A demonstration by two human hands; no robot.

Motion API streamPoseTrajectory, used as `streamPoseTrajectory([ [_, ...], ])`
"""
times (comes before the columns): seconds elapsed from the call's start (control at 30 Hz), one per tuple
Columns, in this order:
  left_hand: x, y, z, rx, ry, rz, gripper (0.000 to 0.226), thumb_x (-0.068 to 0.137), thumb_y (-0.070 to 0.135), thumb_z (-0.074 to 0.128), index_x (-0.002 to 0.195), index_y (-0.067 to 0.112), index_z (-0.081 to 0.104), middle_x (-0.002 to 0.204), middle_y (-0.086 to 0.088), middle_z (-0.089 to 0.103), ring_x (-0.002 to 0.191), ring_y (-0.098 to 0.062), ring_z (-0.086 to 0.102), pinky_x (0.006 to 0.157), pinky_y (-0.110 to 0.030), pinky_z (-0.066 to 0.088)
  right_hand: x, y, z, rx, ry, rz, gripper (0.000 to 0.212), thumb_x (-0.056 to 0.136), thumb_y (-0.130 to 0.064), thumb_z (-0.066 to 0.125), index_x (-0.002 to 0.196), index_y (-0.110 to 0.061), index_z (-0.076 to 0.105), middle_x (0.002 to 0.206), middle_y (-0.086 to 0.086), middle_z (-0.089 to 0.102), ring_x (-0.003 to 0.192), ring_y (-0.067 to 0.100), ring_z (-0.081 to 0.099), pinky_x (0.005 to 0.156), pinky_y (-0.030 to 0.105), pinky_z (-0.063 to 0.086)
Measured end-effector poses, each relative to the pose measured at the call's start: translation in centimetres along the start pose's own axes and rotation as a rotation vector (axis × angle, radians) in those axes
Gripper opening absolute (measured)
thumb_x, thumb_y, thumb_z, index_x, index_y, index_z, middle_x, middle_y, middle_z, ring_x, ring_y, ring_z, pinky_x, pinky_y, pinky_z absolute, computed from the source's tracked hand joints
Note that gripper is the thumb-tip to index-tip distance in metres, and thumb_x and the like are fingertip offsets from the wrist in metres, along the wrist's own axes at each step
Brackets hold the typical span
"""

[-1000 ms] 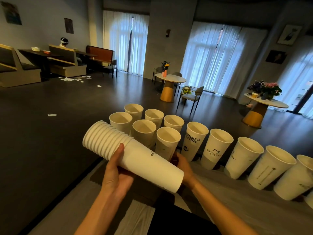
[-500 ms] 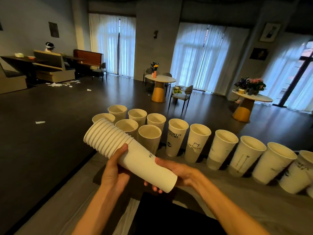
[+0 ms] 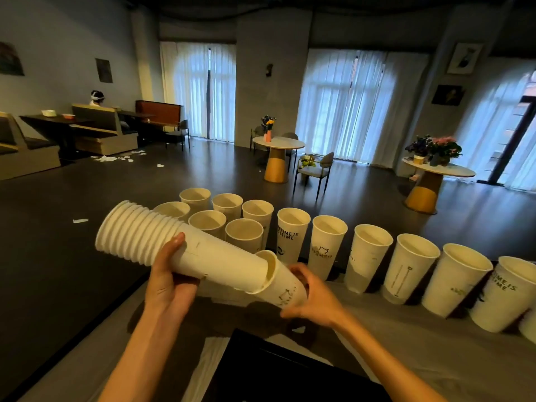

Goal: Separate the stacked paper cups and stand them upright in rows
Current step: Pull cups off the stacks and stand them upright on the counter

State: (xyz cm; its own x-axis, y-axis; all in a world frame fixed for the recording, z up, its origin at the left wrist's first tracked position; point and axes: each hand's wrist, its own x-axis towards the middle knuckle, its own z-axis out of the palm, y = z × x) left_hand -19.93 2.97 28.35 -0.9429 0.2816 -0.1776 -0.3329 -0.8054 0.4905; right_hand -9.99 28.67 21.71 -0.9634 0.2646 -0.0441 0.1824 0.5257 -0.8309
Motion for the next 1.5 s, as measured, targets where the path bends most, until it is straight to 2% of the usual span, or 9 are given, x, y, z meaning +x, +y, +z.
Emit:
streamPoseTrajectory([
  [0.1,-0.1,1.4,0.0,-0.079,0.016,-0.006,0.041,0.083,0.026,0.075,0.119,0.022,0.057,0.12,-0.008,0.067,0.111,-0.028,0.064,0.085,-0.049,0.056,-0.1,0.7,0.6,0.147,0.108,0.041,0.084,0.063,-0.016,0.089,0.125,-0.042,0.038,0.128,-0.017,0.049,0.123,0.009,0.044,0.108,0.044,0.04],
  [0.67,-2.0,-0.8,-0.8,-0.158,0.035,-0.104,0.103,0.037,0.018,0.096,0.131,0.023,0.054,0.126,-0.011,0.066,0.115,-0.035,0.062,0.087,-0.06,0.053,2.9,0.9,2.6,0.264,0.232,0.122,0.09,0.062,-0.033,0.09,0.137,-0.027,0.041,0.13,-0.013,0.051,0.122,0.011,0.048,0.105,0.042,0.043],
  [0.73,-2.2,-2.0,-1.0,-0.164,0.026,-0.155,0.112,0.027,0.014,0.098,0.131,0.021,0.055,0.125,-0.012,0.067,0.117,-0.036,0.061,0.094,-0.062,0.05,2.0,1.8,1.9,0.273,0.283,0.181,0.074,0.064,-0.033,0.089,0.125,-0.026,0.049,0.12,-0.012,0.056,0.108,0.008,0.055,0.096,0.036,0.05],
  [0.87,-3.2,-4.4,0.1,-0.11,0.007,-0.222,0.07,0.062,0.016,0.078,0.128,0.019,0.056,0.125,-0.013,0.065,0.118,-0.036,0.059,0.098,-0.063,0.047,-1.1,0.9,0.2,0.376,0.302,0.276,0.031,0.079,-0.037,0.076,0.1,-0.017,0.066,0.1,0.006,0.069,0.082,0.013,0.067,0.064,0.022,0.055],
  [1.03,-4.8,-7.9,1.6,0.059,-0.078,-0.304,0.059,0.065,0.013,0.071,0.123,0.011,0.06,0.11,-0.016,0.072,0.112,-0.035,0.061,0.099,-0.061,0.045,-4.4,-0.4,-2.2,0.725,-0.41,0.327,0.058,0.091,-0.067,0.037,0.121,-0.023,0.059,0.115,0.011,0.065,0.103,0.024,0.062,0.086,0.034,0.052],
  [1.1,-5.3,-8.4,2.1,0.087,-0.087,-0.318,0.054,0.064,0.012,0.071,0.117,0.009,0.062,0.092,-0.016,0.076,0.104,-0.034,0.063,0.09,-0.057,0.049,-4.6,0.2,-2.7,0.717,-0.571,0.286,0.065,0.09,-0.066,0.047,0.137,-0.02,0.044,0.116,0.015,0.064,0.099,0.025,0.063,0.087,0.035,0.053],
  [1.2,-5.5,-8.6,2.6,0.141,-0.09,-0.288,0.079,0.041,0.012,0.09,0.115,0.011,0.062,0.103,-0.016,0.072,0.105,-0.035,0.064,0.089,-0.056,0.052,-4.6,0.2,-3.2,0.526,-0.579,0.259,0.084,0.075,-0.056,0.074,0.14,-0.017,0.039,0.114,0.01,0.064,0.094,0.019,0.066,0.085,0.032,0.055],
  [1.33,-5.8,-8.7,2.4,0.186,-0.074,-0.218,0.08,0.039,0.007,0.09,0.113,0.015,0.06,0.115,-0.016,0.065,0.111,-0.034,0.06,0.094,-0.057,0.05,-4.5,0.1,-3.5,0.323,-0.426,0.185,0.064,0.073,-0.042,0.077,0.13,-0.031,0.051,0.125,-0.002,0.059,0.116,0.013,0.058,0.1,0.034,0.049],
  [1.5,-5.5,-7.6,2.7,0.189,-0.01,-0.132,0.037,0.077,0.003,0.068,0.111,0.015,0.06,0.106,-0.009,0.064,0.1,-0.026,0.06,0.082,-0.05,0.052,-4.9,2.6,-4.2,0.049,-0.148,0.045,0.085,0.058,-0.036,0.09,0.13,-0.048,0.047,0.134,-0.014,0.052,0.127,0.008,0.048,0.11,0.046,0.041],
])
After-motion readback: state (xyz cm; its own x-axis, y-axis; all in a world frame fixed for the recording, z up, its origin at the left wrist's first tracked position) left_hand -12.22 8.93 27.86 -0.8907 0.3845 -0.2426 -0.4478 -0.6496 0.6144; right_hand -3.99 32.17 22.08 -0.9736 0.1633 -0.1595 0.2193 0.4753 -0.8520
